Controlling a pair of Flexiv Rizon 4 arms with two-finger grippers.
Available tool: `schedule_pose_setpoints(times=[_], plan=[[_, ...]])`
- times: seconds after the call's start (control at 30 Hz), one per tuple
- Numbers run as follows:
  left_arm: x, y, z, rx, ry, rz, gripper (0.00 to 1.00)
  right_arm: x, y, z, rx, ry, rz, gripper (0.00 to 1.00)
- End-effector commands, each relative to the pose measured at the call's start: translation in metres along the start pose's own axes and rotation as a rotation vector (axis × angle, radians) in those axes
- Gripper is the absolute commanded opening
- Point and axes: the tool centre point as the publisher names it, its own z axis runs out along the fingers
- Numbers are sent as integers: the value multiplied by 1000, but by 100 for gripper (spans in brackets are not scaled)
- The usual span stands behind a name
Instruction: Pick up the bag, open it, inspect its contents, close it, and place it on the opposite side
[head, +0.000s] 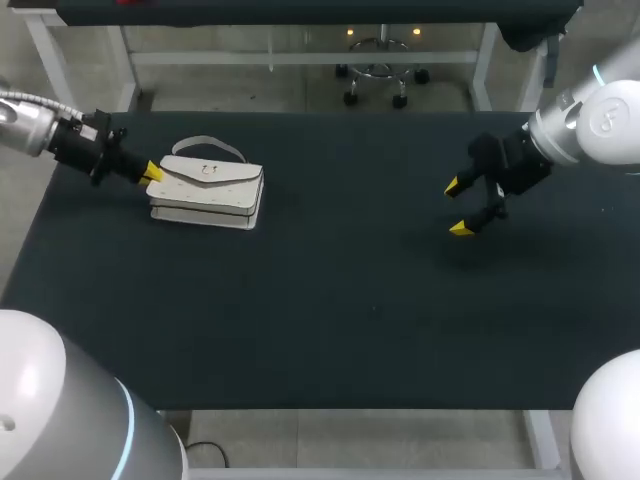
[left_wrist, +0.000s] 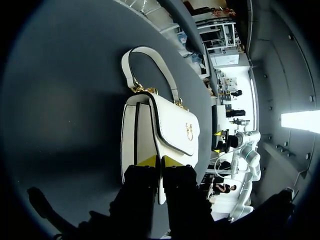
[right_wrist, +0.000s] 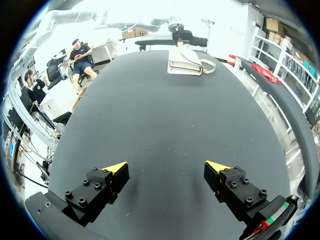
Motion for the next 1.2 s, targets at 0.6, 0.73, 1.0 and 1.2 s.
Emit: schedule_pose_setpoints(times=[0.6, 0.73, 1.0, 1.2], plan=[[33, 26, 55, 59, 31, 51, 0, 0, 0, 0, -1, -1, -1, 100], [36, 28, 64, 28, 49, 57, 0, 0, 0, 0, -1, -1, -1, 100], [42, 33, 76, 18, 78, 54, 0, 0, 0, 0, -1, -1, -1, 100], [49, 38, 87, 17, 100, 58, 0, 0, 0, 0, -1, -1, -1, 100]])
